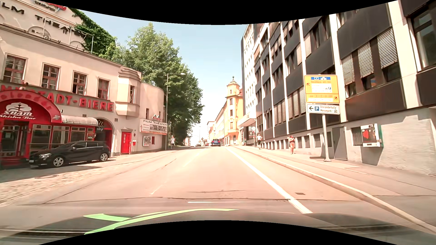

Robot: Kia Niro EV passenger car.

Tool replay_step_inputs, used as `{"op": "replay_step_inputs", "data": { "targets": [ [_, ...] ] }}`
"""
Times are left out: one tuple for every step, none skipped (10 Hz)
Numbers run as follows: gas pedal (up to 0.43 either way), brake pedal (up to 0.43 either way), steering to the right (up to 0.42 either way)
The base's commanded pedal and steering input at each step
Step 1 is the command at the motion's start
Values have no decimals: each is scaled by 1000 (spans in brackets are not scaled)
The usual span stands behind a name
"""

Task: Follow the waypoints while adhering to traffic rules and regulations

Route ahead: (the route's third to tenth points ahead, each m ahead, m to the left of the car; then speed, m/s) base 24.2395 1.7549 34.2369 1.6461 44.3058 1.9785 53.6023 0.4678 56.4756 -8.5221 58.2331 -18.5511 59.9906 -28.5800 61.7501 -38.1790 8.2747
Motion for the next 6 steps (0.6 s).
{"op": "replay_step_inputs", "data": {
  "targets": [
    [169, 0, 3],
    [189, 0, 3],
    [189, 0, 3],
    [189, 0, 2],
    [189, 0, 2],
    [189, 0, 1]
  ]
}}
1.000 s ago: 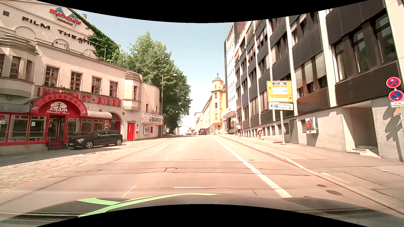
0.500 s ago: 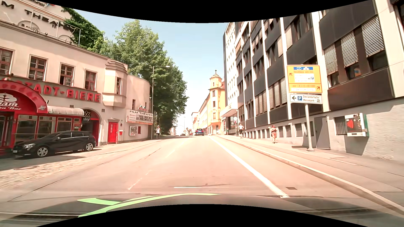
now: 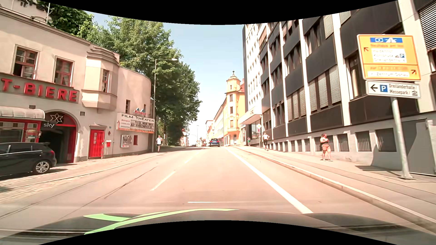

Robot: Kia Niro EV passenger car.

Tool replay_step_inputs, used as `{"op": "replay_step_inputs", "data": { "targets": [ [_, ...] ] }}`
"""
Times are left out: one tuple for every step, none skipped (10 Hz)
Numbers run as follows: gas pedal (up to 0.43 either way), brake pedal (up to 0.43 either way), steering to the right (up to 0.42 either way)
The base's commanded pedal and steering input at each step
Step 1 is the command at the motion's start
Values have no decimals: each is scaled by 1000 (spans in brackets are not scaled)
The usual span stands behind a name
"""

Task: Follow the waypoints while adhering to traffic rules and regulations

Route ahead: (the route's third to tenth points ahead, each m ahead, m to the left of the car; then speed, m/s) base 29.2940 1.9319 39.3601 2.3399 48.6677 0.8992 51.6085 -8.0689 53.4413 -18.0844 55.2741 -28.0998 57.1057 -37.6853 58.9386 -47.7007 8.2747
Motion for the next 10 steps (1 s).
{"op": "replay_step_inputs", "data": {
  "targets": [
    [189, 0, 0],
    [189, 0, -1],
    [177, 0, 0],
    [177, 0, -1],
    [177, 0, 0],
    [177, 0, 0],
    [177, 0, 0],
    [177, 0, -1],
    [177, 0, -1],
    [177, 0, -1]
  ]
}}
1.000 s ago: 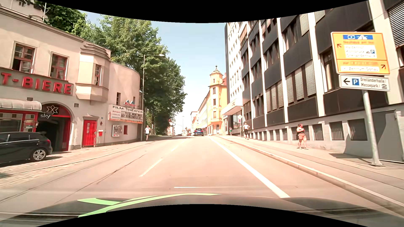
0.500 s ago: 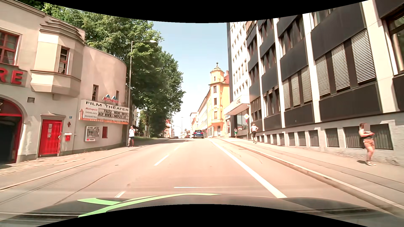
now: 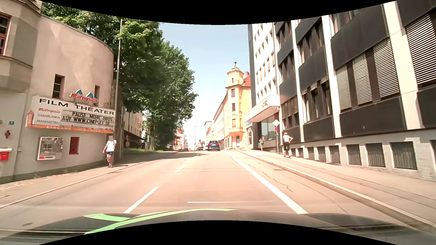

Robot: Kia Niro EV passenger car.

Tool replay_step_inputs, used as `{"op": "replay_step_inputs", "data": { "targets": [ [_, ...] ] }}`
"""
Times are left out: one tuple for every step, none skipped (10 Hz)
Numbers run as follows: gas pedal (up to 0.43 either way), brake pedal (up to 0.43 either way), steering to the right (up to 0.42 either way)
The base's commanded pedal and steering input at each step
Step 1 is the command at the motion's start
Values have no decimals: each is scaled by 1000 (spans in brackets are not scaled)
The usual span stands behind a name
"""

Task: Follow the waypoints while adhering to traffic rules and regulations

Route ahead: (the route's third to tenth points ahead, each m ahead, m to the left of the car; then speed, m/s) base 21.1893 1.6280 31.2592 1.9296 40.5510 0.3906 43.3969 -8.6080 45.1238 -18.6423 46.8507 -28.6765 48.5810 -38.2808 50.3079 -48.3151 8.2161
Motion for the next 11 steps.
{"op": "replay_step_inputs", "data": {
  "targets": [
    [138, 0, -1],
    [20, 0, -1],
    [8, 0, -2],
    [8, 0, -2],
    [0, 0, -3],
    [0, 0, -4],
    [0, 0, -5],
    [0, 0, -5],
    [0, 0, -5],
    [0, 0, -5],
    [0, 0, -5]
  ]
}}
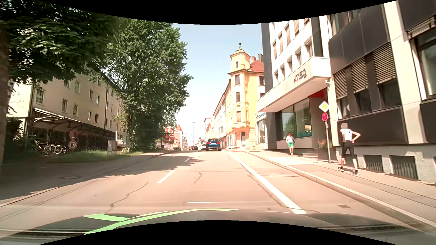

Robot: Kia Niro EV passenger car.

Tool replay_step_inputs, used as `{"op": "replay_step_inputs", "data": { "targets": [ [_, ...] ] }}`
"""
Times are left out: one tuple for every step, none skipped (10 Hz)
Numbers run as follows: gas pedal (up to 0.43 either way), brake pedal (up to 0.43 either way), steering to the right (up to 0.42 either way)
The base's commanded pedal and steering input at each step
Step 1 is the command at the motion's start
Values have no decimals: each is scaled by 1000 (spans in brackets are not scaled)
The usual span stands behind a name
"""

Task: Follow the waypoints while adhering to traffic rules and regulations

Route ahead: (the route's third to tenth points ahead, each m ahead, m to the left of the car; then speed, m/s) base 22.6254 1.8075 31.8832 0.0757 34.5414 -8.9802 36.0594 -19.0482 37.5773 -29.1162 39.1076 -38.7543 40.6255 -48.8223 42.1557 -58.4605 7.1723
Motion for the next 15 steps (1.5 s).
{"op": "replay_step_inputs", "data": {
  "targets": [
    [20, 0, -6],
    [87, 0, -6],
    [98, 0, -8],
    [98, 0, -8],
    [98, 0, -8],
    [98, 0, -9],
    [98, 0, -9],
    [98, 0, -10],
    [98, 0, -10],
    [98, 0, -9],
    [110, 0, -9],
    [130, 0, -9],
    [130, 0, -9],
    [138, 0, -9],
    [138, 0, -9]
  ]
}}
